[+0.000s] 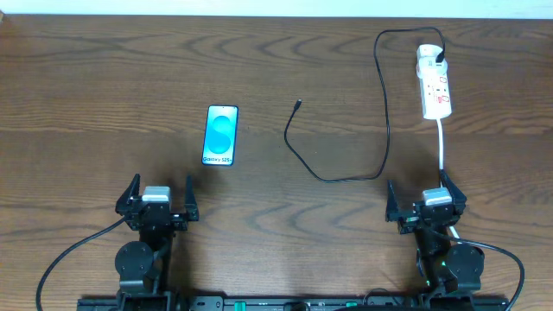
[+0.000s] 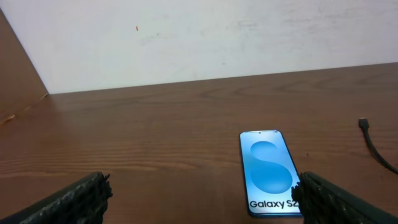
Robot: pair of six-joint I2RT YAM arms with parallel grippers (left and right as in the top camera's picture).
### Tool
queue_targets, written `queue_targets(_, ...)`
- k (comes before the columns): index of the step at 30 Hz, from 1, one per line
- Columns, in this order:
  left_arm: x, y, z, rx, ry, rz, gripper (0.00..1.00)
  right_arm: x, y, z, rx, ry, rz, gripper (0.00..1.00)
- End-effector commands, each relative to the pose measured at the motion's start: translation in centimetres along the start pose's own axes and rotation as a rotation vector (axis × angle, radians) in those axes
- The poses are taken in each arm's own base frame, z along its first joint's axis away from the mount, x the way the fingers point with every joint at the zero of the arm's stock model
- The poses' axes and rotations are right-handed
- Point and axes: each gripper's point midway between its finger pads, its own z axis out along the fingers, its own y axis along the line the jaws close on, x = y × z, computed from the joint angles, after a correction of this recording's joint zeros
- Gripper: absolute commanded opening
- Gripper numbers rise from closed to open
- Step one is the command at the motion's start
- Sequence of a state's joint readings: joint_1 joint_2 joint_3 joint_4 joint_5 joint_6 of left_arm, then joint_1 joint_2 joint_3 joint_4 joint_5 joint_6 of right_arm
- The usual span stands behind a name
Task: Plug charger to phone and switch on socket
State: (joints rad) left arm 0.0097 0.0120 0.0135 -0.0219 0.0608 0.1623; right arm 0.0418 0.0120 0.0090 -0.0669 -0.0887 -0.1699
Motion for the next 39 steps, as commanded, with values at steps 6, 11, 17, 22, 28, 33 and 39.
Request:
queue_targets(6,1.5,0.0,0.0,-0.002,0.053,0.012,0.97,0.1,0.0,0.0,0.004,0.002,-0.011,0.99)
queue_targets(11,1.5,-0.4,0.0,0.022,0.05,0.01,0.97,0.1,0.0,0.0,0.004,0.002,-0.011,0.99)
queue_targets(17,1.4,-0.8,0.0,0.044,0.045,-0.004,0.97,0.1,0.0,0.0,0.004,0.002,-0.011,0.99)
queue_targets(22,0.9,-1.5,-0.1,0.088,0.035,-0.006,0.97,0.1,0.0,0.0,0.004,0.002,-0.011,0.99)
queue_targets(28,-0.6,-1.4,-0.4,0.086,0.023,-0.019,0.97,0.1,0.0,0.0,0.004,0.002,-0.011,0.99)
queue_targets(33,-0.6,-1.4,-0.5,0.09,0.089,-0.061,0.97,0.1,0.0,0.0,0.004,0.002,-0.011,0.99)
queue_targets(39,-2.3,-1.2,-0.2,0.092,0.119,-0.062,0.97,0.1,0.0,0.0,0.004,0.002,-0.011,0.99)
